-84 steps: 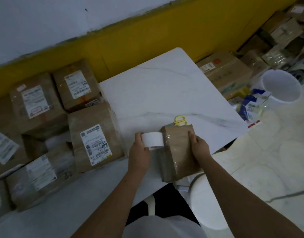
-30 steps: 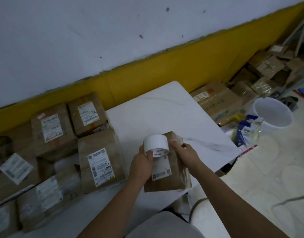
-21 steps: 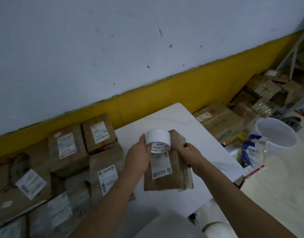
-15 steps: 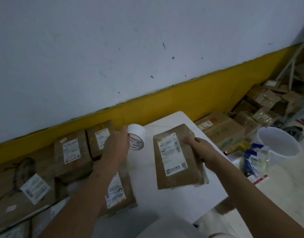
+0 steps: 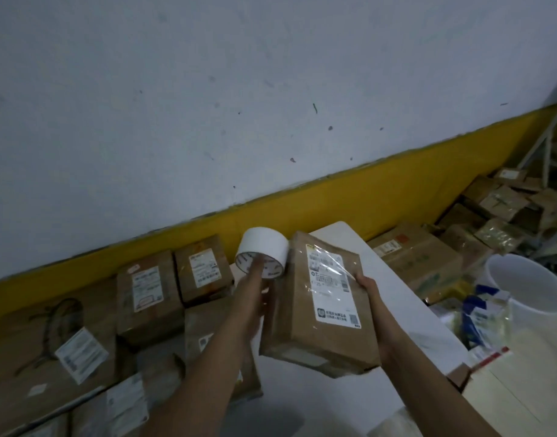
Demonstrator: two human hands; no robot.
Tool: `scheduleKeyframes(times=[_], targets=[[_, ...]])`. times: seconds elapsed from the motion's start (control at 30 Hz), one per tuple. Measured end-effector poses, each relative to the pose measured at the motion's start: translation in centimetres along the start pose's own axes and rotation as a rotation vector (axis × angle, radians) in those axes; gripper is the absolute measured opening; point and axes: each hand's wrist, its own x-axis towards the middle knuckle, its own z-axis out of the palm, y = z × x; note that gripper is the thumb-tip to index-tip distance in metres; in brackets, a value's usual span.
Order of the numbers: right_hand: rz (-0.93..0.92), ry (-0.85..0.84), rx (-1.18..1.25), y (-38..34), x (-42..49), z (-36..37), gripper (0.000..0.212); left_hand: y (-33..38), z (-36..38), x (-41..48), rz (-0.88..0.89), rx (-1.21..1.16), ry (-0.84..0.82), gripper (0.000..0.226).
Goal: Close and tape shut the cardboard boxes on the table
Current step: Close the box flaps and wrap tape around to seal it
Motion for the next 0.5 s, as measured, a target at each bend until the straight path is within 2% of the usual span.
scheduleKeyframes(times=[0.07,0.1,0.17,0.2,0.23,0.27,0.37,0.43,0.5], targets=[[-0.007,0.117,-0.138,0.6,-0.2,0.5,0.056,-0.4,0.4,-0.4,-0.013,0.074,-0.025,0.053],[-0.053,0.221,-0.325,0.9,0.2,0.2,0.052,-0.6,0.2,-0.4,0.046,0.141,0.017,0.047],[-0.24,0.476,-0.854,1.1,0.9,-0.5,0.044,-1.2,-0.1,-0.2,0.216,0.336,0.076,0.028],[-0.362,0.558,-1.032,1.2,1.0,-0.3,0.042,-1.6,-0.2,-0.3,0.295,0.451,0.077,0.023],[-0.432,0.567,-1.1,1.6,0.9,0.4,0.04,-2.5,-0.2,0.0,0.367,0.542,0.08,0.024],[-0.444,0.514,-1.078,2.4,1.0,1.1,0.038,-3.6,0.0,0.1,0.428,0.587,0.087,0.028],[-0.215,0.376,-0.857,5.7,2.7,2.1,0.052,-7.0,0.6,0.4,0.452,0.649,0.116,0.04],[-0.158,0.349,-0.717,7.8,4.3,0.2,0.056,-9.2,0.5,0.3,0.421,0.697,0.104,0.04],[-0.117,0.363,-0.7,9.1,5.2,-2.3,0.05,-11.7,0.1,0.6,0.375,0.72,0.05,0.038]])
